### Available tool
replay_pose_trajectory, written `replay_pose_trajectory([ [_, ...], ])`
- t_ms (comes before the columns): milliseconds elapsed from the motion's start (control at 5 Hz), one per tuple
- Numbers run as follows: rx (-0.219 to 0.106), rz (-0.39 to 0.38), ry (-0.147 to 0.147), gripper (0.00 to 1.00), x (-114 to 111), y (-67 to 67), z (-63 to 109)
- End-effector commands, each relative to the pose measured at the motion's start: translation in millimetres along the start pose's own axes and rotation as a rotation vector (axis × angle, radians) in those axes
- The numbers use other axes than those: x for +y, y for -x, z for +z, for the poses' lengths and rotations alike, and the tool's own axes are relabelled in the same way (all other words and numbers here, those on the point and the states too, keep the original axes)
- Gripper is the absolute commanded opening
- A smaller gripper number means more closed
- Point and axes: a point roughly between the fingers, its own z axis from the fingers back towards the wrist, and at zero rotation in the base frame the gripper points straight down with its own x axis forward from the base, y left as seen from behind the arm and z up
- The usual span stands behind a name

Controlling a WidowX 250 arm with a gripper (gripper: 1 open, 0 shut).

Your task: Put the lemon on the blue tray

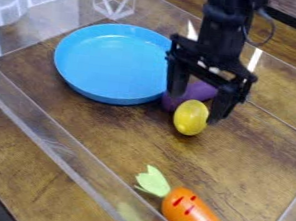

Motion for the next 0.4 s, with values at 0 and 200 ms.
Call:
replay_pose_trajectory([
  [0,-0.051,-0.049,0.006,1.00,6.0,-2.1,-1.6],
  [200,-0.061,-0.082,0.014,1.00,11.9,-0.2,-1.6],
])
